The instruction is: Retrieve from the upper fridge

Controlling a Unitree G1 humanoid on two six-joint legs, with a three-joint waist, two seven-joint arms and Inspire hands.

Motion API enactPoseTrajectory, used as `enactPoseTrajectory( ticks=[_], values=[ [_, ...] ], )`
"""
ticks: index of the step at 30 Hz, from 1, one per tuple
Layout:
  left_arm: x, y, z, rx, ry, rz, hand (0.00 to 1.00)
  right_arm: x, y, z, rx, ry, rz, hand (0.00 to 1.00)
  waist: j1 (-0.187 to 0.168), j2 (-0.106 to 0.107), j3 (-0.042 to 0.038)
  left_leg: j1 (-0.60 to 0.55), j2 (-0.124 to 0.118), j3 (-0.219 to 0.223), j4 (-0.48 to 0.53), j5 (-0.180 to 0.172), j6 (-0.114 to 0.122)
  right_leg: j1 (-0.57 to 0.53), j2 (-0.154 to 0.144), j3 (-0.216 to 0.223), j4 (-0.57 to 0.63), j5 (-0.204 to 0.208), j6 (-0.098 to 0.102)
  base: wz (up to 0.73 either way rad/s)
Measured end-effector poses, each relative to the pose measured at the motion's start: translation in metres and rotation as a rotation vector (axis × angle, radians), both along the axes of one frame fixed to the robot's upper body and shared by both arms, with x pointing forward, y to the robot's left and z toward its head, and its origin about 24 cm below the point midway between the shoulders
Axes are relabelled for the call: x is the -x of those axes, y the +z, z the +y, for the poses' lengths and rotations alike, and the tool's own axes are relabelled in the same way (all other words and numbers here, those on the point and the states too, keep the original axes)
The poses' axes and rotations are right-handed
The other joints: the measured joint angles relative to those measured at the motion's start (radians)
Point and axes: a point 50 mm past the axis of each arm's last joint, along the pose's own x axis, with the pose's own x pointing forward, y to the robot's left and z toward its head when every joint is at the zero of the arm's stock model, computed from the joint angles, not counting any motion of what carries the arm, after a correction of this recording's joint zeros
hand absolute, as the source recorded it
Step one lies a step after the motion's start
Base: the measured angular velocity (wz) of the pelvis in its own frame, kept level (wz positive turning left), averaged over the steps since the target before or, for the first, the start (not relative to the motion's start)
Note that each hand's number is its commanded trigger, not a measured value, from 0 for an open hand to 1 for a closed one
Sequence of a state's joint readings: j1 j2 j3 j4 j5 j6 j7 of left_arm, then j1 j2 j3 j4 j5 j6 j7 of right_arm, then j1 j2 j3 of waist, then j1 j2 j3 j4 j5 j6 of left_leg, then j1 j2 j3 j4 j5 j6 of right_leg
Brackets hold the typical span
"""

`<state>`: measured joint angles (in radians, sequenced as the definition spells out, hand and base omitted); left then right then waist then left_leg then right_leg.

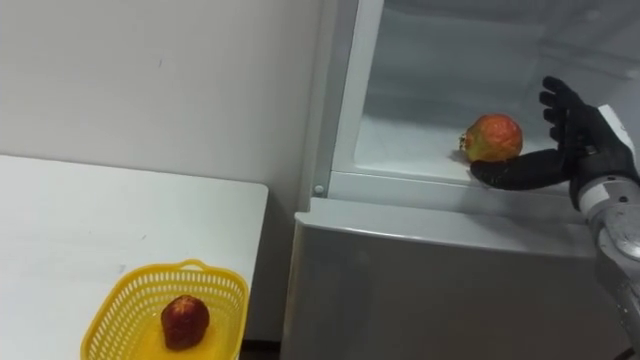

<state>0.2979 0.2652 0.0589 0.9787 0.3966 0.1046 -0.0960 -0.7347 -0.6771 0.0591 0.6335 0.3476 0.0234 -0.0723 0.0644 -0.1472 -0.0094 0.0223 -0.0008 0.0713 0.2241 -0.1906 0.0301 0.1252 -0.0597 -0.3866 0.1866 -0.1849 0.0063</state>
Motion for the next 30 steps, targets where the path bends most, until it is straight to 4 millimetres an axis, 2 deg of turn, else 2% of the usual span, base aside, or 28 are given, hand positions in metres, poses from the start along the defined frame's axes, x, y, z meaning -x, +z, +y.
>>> enactPoseTrajectory(
  ticks=[9,17,28,29,30],
  values=[
    [-0.0012,0.0001,0.0001,-0.003,0.0,0.0,0.0,-0.0015,-0.0026,0.0046,-0.026,0.057,0.016,0.0,0.009,0.005,-0.0022,0.001,0.001,-0.002,-0.001,0.0,-0.001,0.0,0.0,-0.001,0.002,0.0,0.0,0.0],
    [0.0006,-0.0004,0.0,0.003,0.005,0.015,0.0,-0.0022,-0.0036,0.0074,-0.026,0.111,0.034,0.0,0.017,-0.006,0.0053,0.0,0.0,-0.011,-0.001,0.001,-0.001,0.003,0.001,-0.009,0.001,0.0,0.0,0.02],
    [0.0016,-0.0008,-0.0008,0.019,0.005,0.029,0.0,-0.0025,-0.0035,0.0084,-0.027,0.13,0.038,0.0,0.02,-0.008,0.0055,-0.002,-0.001,-0.019,-0.001,0.001,-0.002,0.003,0.0,-0.014,0.002,0.0,0.0,0.01],
    [0.0016,-0.0008,-0.0008,0.02,0.005,0.029,0.0,-0.0025,-0.0035,0.0084,-0.027,0.131,0.038,0.54,0.02,-0.008,0.0054,-0.003,-0.001,-0.02,-0.001,0.001,-0.002,0.003,0.0,-0.014,0.002,0.0,0.0,0.0],
    [0.0017,-0.0008,-0.0008,0.02,0.005,0.03,0.0,-0.0025,-0.0034,0.0085,-0.027,0.131,0.038,0.64,0.021,-0.008,0.0053,-0.003,-0.001,-0.021,-0.001,0.001,-0.002,0.003,0.0,-0.014,0.002,0.0,0.0,0.0]
  ],
)
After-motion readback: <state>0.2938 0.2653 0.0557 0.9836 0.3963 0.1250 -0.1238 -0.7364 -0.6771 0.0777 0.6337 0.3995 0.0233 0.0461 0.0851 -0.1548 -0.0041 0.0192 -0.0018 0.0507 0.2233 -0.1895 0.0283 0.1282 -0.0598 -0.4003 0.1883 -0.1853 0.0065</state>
